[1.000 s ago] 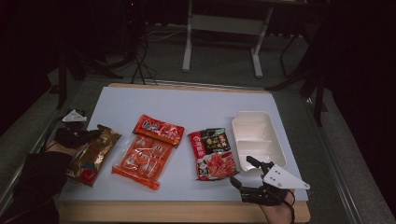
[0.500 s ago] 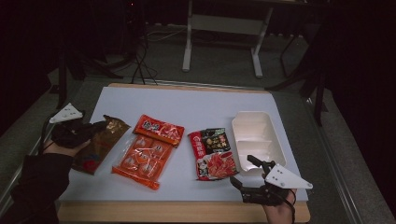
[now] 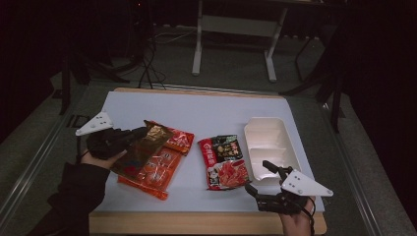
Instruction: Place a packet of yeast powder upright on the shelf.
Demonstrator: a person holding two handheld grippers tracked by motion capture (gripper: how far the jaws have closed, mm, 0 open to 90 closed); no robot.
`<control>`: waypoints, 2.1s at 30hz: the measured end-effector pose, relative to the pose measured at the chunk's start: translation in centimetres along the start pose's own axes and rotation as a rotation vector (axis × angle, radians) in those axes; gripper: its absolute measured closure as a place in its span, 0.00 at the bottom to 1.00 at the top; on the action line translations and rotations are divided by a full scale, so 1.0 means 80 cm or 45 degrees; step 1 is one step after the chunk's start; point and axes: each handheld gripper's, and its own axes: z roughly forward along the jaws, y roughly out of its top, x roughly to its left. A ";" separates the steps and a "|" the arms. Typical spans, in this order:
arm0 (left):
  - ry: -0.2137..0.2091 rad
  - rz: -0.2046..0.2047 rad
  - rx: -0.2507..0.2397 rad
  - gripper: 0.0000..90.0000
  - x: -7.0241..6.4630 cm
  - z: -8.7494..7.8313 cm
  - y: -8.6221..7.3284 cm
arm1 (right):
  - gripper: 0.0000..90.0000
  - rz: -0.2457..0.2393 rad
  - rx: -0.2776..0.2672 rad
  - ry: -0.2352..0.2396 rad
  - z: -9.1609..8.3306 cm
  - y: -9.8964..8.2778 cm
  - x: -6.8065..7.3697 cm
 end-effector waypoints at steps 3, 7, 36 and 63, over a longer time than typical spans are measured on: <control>-0.055 -0.002 -0.031 1.00 -0.014 0.009 0.005 | 0.16 0.032 0.017 -0.003 0.000 0.003 -0.002; -0.119 -0.014 -0.076 1.00 -0.029 0.020 0.011 | 0.15 0.066 0.025 0.018 0.002 0.008 -0.005; -0.522 -0.102 -0.354 1.00 -0.107 0.108 -0.005 | 0.22 0.086 0.000 0.244 0.049 0.074 -0.001; -0.570 -0.065 -0.266 0.82 -0.110 0.125 -0.011 | 1.00 0.099 0.184 0.486 0.066 0.095 -0.029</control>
